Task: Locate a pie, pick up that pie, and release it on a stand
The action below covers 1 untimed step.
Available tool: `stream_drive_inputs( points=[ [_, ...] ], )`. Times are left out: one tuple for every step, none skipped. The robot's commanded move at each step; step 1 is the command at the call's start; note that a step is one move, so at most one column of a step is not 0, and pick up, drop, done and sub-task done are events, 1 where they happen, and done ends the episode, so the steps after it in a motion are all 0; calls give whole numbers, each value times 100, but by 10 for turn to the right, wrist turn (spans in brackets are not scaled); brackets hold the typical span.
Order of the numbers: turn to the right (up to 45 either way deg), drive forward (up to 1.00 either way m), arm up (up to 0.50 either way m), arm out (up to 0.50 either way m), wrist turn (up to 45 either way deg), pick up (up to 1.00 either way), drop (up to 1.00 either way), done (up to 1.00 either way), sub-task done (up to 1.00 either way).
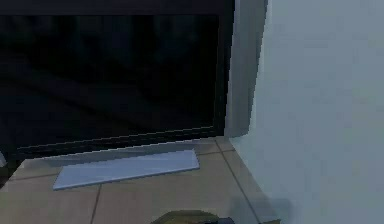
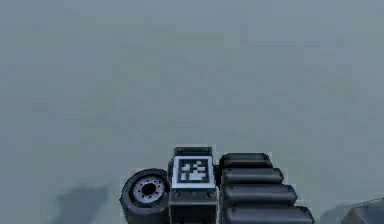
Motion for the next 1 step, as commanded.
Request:
stream_drive_inputs(
  points=[
    [30, 0, 0, 0, 0, 0, 0, 0, 0]
  ],
)
